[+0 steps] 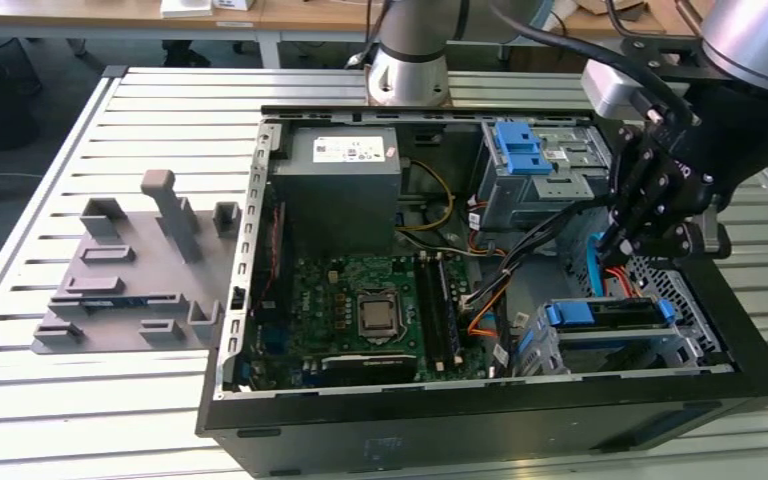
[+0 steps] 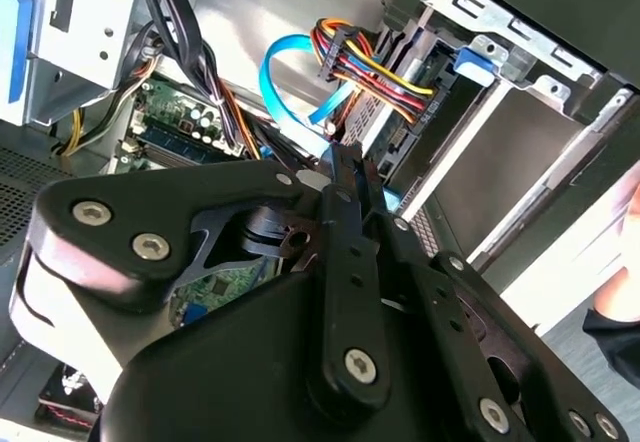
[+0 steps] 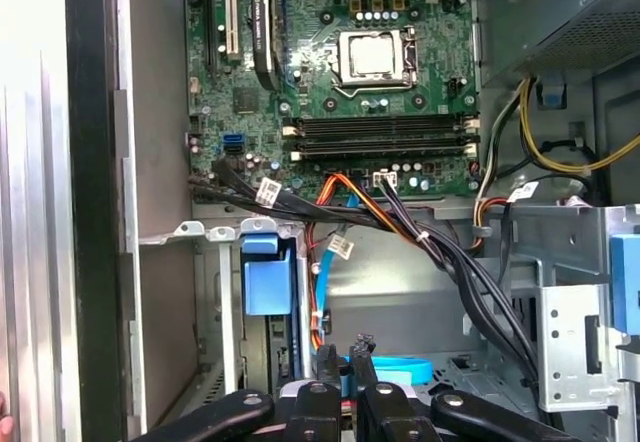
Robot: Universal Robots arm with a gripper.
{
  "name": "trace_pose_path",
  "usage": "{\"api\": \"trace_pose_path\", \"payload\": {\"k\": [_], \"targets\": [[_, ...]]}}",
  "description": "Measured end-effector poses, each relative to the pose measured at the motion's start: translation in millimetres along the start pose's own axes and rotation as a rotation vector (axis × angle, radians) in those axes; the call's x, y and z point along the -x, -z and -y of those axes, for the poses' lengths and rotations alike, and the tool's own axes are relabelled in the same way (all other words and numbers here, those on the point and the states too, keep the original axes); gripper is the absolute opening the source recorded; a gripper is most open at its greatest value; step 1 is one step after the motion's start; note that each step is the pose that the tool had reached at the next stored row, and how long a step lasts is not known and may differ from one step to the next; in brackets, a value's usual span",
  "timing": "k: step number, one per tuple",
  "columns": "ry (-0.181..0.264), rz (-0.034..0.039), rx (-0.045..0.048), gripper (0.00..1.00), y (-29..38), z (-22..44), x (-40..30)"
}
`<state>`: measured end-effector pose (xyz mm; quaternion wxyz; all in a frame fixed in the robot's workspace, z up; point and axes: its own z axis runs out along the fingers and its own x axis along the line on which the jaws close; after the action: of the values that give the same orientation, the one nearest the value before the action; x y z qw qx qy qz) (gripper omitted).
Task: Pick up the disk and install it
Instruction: 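Insert the second disk wire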
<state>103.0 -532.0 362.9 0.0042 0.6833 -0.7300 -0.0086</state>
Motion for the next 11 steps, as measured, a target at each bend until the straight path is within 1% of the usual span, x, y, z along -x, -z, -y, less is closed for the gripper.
{"api": "trace_pose_path", "payload": {"k": [1,2,3,4,5,6,9,11], "targets": [[0.000,0.0067,0.0005,0.16,-0.3,0.0,-0.3],[0.000,0.0172,0.0013,0.16,-0.6,0.0,-1.0],[0.001,0.0306,0.0023,0.16,-0.8,0.1,-1.8],[0.001,0.0456,0.0034,0.16,-1.0,0.2,-2.6],[0.001,0.0559,0.0040,0.16,-1.2,0.2,-3.4],[0.001,0.0571,0.0041,0.16,-1.5,0.3,-4.1],[0.001,0.0571,0.0042,0.16,-2.0,0.5,-6.3],[0.001,0.0571,0.0042,0.16,-2.7,0.7,-9.9]]}}
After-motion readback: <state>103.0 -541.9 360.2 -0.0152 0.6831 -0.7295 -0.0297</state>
